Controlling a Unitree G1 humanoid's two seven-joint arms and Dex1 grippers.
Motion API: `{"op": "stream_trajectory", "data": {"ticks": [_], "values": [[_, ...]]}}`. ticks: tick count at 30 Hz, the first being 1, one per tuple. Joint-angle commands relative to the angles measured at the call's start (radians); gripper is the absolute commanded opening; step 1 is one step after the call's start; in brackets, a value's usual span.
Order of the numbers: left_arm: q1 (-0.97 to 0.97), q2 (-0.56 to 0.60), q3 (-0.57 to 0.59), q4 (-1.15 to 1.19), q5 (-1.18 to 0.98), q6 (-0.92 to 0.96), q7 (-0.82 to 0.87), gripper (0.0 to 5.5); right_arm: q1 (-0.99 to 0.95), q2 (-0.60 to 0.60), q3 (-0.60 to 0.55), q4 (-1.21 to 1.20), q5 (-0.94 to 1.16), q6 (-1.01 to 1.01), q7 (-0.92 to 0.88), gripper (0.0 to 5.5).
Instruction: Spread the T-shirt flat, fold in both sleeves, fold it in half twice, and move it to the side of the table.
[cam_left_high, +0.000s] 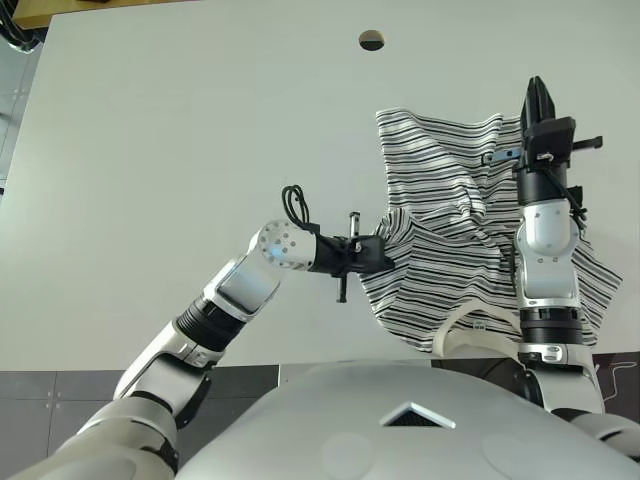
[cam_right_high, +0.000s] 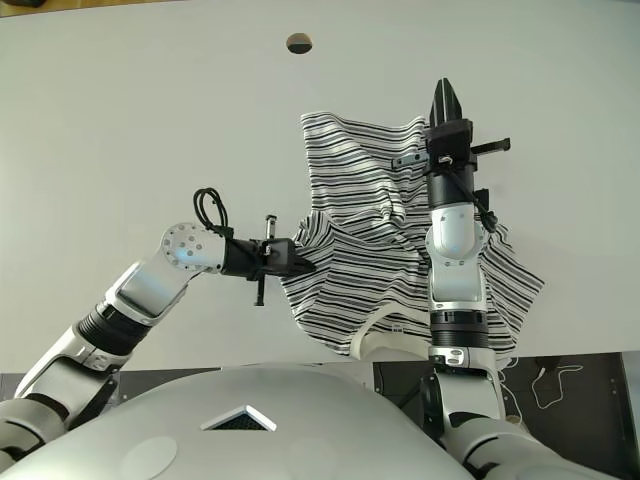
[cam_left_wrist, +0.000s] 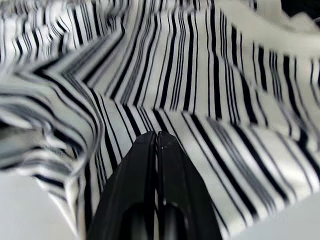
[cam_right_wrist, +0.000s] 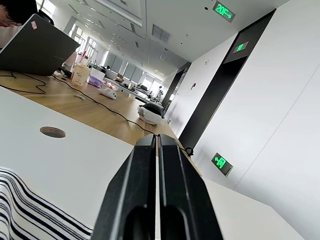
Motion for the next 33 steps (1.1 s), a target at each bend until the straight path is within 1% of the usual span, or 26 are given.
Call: {"op": "stream_trajectory", "data": {"ticks": [1, 3, 6, 10, 13, 15, 17, 19, 21, 22, 24, 26, 28, 30, 33], "values": [[0.018, 0.201, 0.079, -0.01, 0.017, -0.019, -0.092, 0.11, 0.014, 0.001, 0.004, -0.038, -0.013, 0.026, -0.008, 0.1], [0.047, 0.301, 0.151, 0.0, -0.006, -0.04, -0.127, 0.11, 0.027, 0.002, 0.002, -0.059, -0.017, 0.033, -0.012, 0.1], [0.096, 0.387, 0.234, 0.03, -0.039, -0.074, -0.149, 0.11, 0.043, 0.004, -0.004, -0.081, -0.02, 0.043, -0.019, 0.1], [0.156, 0.423, 0.29, 0.08, -0.061, -0.116, -0.149, 0.11, 0.046, 0.0, -0.008, -0.08, -0.02, 0.046, -0.024, 0.1], [0.174, 0.413, 0.32, 0.089, -0.086, -0.127, -0.143, 0.11, 0.043, -0.003, -0.011, -0.07, -0.015, 0.043, -0.024, 0.1], [0.148, 0.362, 0.36, 0.064, -0.151, -0.094, -0.123, 0.11, 0.042, -0.005, -0.011, -0.065, -0.014, 0.04, -0.023, 0.1], [0.065, 0.255, 0.417, 0.033, -0.272, -0.008, -0.075, 0.11, 0.044, -0.008, -0.013, -0.059, -0.012, 0.035, -0.021, 0.1], [-0.066, 0.109, 0.461, 0.039, -0.387, 0.109, 0.008, 0.11, 0.047, -0.012, -0.017, -0.053, -0.009, 0.029, -0.02, 0.1], [-0.164, 0.001, 0.468, 0.079, -0.42, 0.185, 0.091, 0.11, 0.044, -0.015, -0.019, -0.044, -0.005, 0.023, -0.016, 0.1], [-0.195, -0.032, 0.463, 0.102, -0.417, 0.205, 0.12, 0.11, 0.043, -0.016, -0.02, -0.041, -0.004, 0.021, -0.015, 0.1], [-0.283, -0.121, 0.404, 0.274, -0.3, 0.159, 0.226, 0.11, 0.04, -0.016, -0.02, -0.034, -0.003, 0.016, -0.013, 0.1], [-0.38, -0.203, 0.344, 0.5, -0.151, 0.046, 0.361, 0.11, 0.037, -0.016, -0.019, -0.027, -0.003, 0.011, -0.012, 0.1], [-0.466, -0.263, 0.322, 0.706, -0.062, -0.063, 0.453, 0.11, 0.031, -0.014, -0.016, -0.021, -0.003, 0.008, -0.01, 0.1], [-0.546, -0.328, 0.327, 0.901, -0.028, -0.12, 0.501, 0.11, 0.028, -0.013, -0.013, -0.019, -0.004, 0.006, -0.008, 0.1], [-0.627, -0.388, 0.322, 1.114, 0.019, -0.178, 0.526, 0.11, 0.032, -0.009, -0.01, -0.03, -0.006, 0.007, -0.006, 0.1]]}}
